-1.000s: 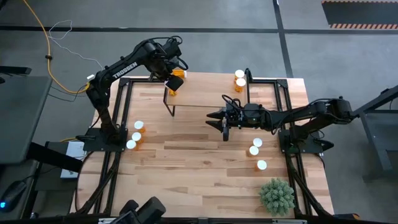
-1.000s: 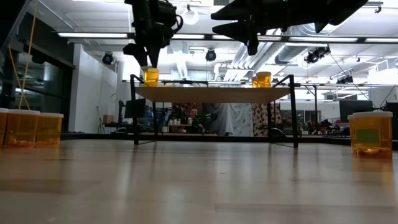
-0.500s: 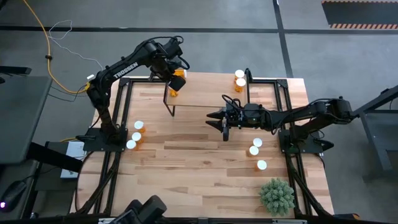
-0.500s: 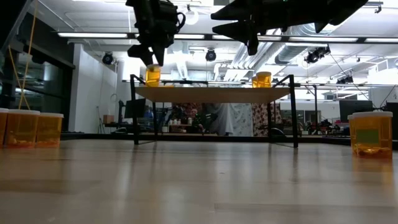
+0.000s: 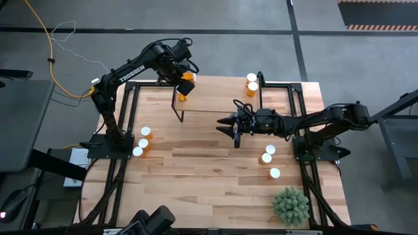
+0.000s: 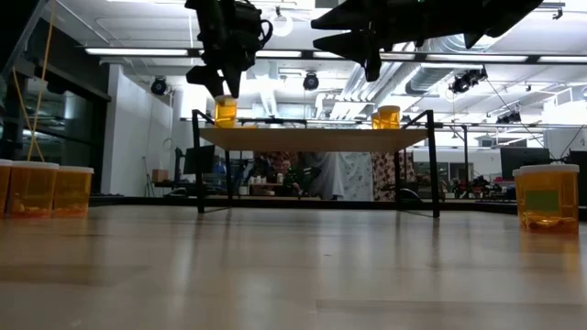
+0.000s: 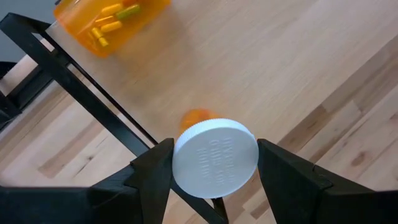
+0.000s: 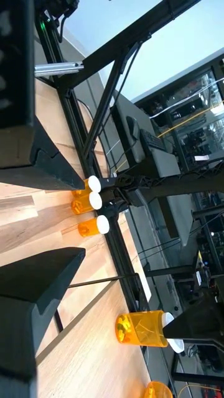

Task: Pick and place medicine bottles onto shelf by color
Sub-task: Put the yellow pill bottle on the shelf

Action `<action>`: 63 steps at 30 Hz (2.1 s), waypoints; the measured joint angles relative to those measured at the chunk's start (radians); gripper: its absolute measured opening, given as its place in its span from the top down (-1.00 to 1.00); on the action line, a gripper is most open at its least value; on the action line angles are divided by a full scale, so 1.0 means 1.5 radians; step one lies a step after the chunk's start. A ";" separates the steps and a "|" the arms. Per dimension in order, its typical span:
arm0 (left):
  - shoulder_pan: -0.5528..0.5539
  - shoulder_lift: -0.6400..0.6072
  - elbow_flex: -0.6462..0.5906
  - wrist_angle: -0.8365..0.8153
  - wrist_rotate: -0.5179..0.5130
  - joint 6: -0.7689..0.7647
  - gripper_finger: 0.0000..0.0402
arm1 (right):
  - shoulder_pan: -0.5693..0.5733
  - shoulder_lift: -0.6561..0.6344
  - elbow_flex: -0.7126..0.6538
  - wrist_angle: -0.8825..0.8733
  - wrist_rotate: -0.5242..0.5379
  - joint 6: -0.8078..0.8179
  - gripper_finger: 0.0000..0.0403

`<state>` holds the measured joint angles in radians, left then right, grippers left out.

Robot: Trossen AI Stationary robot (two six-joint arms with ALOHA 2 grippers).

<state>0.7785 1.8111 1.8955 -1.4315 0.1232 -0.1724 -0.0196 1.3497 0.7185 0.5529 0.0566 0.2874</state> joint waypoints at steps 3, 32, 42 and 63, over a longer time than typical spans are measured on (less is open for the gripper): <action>0.000 0.000 0.000 0.000 0.000 0.000 -0.03 | 0.000 0.000 0.000 0.000 0.000 0.000 0.25; -0.002 0.000 0.000 -0.005 0.008 0.012 -0.03 | 0.000 0.000 0.000 0.000 0.000 0.000 0.25; -0.005 0.000 0.000 -0.008 -0.003 0.020 -0.03 | 0.000 0.000 0.000 -0.001 0.000 0.000 0.25; -0.010 0.022 0.001 0.001 -0.005 0.023 -0.03 | 0.000 0.000 0.000 -0.002 0.000 0.000 0.25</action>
<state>0.7631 1.8435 1.8965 -1.4296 0.1150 -0.1379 -0.0197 1.3495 0.7185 0.5502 0.0566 0.2874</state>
